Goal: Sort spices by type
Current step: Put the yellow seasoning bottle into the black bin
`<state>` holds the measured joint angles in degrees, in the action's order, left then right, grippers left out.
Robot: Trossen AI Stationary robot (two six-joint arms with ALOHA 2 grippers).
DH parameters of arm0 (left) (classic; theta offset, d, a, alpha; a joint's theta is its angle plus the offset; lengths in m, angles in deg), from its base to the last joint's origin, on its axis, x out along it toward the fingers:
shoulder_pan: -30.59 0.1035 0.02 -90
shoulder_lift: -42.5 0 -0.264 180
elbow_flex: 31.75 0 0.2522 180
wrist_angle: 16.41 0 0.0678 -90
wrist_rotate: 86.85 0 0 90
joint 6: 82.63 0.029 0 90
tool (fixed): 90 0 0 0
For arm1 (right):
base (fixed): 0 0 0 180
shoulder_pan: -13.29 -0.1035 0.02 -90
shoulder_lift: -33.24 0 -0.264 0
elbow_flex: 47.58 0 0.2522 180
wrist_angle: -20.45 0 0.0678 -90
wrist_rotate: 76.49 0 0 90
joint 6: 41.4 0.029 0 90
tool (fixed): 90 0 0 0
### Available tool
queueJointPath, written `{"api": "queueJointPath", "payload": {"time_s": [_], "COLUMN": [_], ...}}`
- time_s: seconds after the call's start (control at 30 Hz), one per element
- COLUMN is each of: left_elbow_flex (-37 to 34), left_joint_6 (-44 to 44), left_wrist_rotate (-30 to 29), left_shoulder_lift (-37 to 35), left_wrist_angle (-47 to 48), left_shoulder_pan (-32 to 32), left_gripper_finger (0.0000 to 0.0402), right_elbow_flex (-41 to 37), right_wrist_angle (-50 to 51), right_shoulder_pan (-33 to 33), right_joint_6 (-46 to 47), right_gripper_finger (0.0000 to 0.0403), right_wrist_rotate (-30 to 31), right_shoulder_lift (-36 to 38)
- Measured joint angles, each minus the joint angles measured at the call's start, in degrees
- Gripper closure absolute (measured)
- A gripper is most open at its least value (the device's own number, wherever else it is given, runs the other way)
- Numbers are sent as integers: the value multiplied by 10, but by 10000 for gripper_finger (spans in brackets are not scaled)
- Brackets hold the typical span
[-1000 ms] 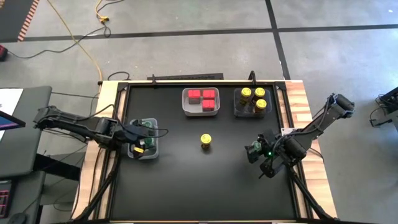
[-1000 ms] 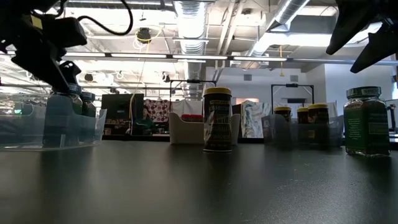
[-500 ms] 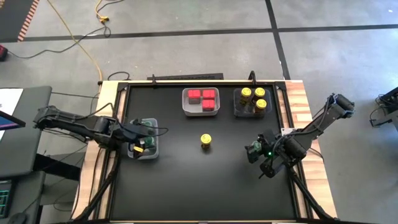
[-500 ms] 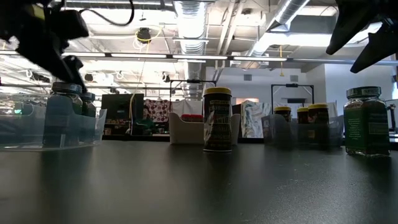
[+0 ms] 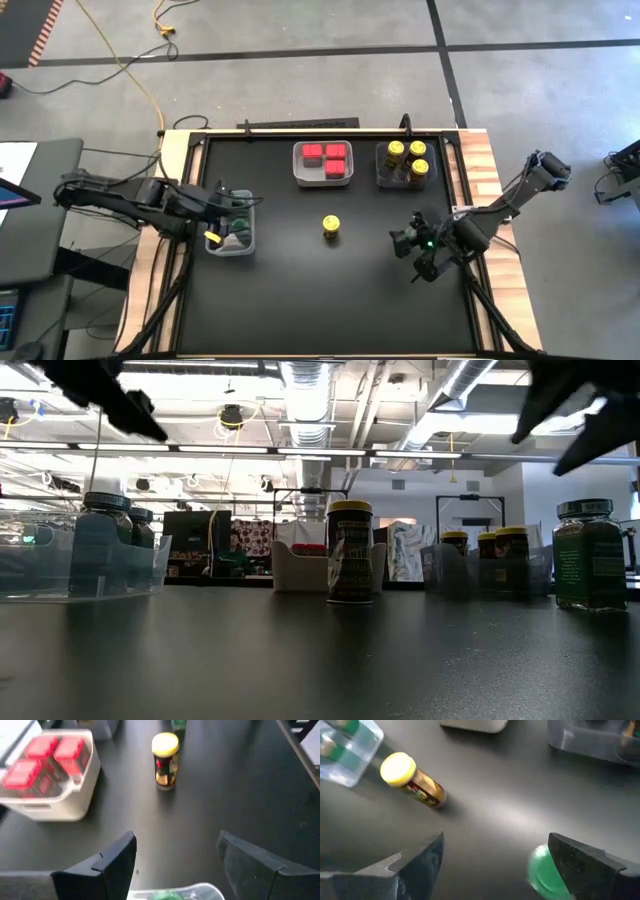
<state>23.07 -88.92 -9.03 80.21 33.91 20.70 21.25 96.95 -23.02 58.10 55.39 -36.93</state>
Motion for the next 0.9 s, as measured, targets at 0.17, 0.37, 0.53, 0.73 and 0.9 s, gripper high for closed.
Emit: {"api": "queueJointPath", "payload": {"time_s": [0.17,0.37,0.53,0.73,0.9], "left_elbow_flex": [31,37,7,-47,-70], "left_joint_6": [-10,-64,-45,-40,-47], "left_wrist_rotate": [4,29,67,74,72], "left_shoulder_lift": [0,0,-14,-81,-143], "left_wrist_angle": [0,2,-36,-73,-75], "left_shoulder_pan": [0,0,-2,-2,-2], "left_gripper_finger": [136,136,136,136,136], "right_elbow_flex": [0,0,44,209,377], "right_wrist_angle": [-121,-378,-497,-397,-227], "right_shoulder_pan": [61,164,243,312,347], "right_joint_6": [-168,-453,-632,-786,-903], "right_gripper_finger": [18,18,28,52,61], "right_wrist_rotate": [4,-2,-92,-228,-322], "right_shoulder_lift": [-4,-29,-76,-184,-293]}}
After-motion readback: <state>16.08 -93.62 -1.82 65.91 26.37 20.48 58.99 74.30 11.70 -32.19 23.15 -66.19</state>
